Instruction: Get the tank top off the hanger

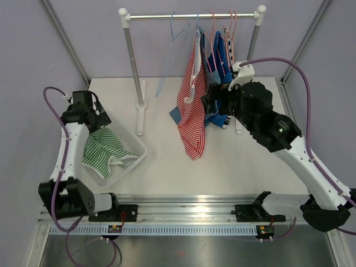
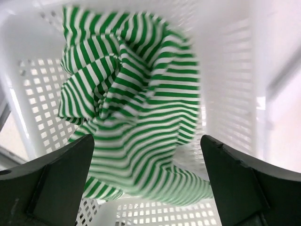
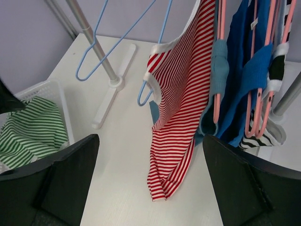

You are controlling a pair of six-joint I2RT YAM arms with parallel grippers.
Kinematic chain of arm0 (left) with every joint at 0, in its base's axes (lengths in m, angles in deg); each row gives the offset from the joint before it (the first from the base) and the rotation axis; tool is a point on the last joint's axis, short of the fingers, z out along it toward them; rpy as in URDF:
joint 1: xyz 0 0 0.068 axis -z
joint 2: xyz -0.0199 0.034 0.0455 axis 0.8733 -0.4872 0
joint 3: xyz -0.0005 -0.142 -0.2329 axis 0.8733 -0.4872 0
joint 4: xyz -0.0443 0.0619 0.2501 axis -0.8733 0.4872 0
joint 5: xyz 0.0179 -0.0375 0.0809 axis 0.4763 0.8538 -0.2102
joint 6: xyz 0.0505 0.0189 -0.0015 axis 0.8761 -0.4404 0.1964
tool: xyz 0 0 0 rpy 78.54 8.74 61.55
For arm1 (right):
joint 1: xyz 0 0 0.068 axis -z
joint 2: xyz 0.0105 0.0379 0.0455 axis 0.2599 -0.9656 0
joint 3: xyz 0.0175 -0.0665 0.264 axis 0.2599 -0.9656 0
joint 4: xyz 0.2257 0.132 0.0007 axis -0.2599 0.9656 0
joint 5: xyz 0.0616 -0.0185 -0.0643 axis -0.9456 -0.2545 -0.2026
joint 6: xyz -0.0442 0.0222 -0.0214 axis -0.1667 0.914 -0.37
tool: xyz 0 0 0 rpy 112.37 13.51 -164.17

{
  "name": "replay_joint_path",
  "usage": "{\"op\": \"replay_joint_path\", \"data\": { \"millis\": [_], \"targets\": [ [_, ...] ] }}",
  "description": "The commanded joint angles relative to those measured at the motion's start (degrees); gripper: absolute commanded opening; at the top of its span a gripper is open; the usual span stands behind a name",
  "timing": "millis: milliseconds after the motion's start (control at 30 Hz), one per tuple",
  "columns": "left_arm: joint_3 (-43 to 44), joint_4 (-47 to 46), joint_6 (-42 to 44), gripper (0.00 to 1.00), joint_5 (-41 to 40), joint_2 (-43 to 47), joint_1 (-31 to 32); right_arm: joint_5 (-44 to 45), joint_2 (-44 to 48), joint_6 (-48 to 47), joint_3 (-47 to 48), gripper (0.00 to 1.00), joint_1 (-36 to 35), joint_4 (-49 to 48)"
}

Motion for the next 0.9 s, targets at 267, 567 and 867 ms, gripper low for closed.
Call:
{"op": "replay_joint_path", "data": {
  "millis": [267,567,867],
  "targets": [
    [-4.23,-8.29,2.96,0.99,5.51,35.61,12.58,14.88,-25.38,-4.36,30.86,0.89,0.12,8.97],
    [-18.48,-12.18,4.37,0.99,4.11,44.16,17.08,16.74,-43.32,-9.91,51.95,0.70,3.54,9.75],
    [-19.98,-12.71,4.55,0.99,6.92,44.77,20.51,16.21,-50.98,-11.66,56.98,0.53,5.92,6.51]
  ]
}}
